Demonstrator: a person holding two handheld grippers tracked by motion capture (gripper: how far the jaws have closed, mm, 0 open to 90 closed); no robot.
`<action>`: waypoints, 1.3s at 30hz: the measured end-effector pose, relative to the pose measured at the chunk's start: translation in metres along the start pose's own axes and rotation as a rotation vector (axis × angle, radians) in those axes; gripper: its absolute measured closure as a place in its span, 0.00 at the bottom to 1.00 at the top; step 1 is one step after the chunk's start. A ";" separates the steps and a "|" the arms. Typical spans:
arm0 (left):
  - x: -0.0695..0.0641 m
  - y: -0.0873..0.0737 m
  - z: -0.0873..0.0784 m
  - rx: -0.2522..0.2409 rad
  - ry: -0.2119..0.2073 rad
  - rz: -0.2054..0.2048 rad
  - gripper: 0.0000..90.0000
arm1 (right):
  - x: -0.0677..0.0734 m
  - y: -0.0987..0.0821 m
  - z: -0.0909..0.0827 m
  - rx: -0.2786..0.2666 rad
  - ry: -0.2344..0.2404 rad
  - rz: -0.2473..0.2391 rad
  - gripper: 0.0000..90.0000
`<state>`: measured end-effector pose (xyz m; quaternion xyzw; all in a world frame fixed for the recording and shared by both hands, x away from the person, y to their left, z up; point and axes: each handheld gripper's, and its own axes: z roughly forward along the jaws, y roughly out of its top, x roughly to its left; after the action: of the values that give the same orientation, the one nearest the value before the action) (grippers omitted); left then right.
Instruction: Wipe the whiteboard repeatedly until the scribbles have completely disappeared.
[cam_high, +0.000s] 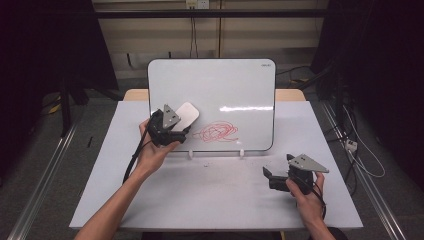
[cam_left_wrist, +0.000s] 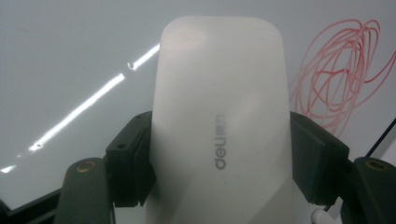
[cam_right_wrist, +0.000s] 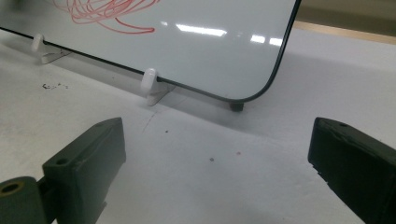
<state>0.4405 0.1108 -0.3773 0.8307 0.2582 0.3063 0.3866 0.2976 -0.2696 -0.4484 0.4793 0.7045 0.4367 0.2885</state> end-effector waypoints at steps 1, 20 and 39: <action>-0.001 -0.001 0.001 -0.004 0.007 0.003 0.34 | 0.000 0.000 0.000 0.001 0.001 -0.001 0.04; -0.018 -0.005 0.010 0.067 0.127 0.178 0.34 | 0.000 0.000 -0.001 0.000 0.002 -0.001 0.05; -0.026 -0.007 0.012 0.075 0.162 0.206 0.34 | 0.002 0.000 -0.002 -0.004 0.006 -0.009 0.05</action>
<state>0.4296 0.0920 -0.3973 0.8392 0.2132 0.4004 0.2999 0.2950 -0.2681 -0.4476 0.4742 0.7068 0.4381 0.2893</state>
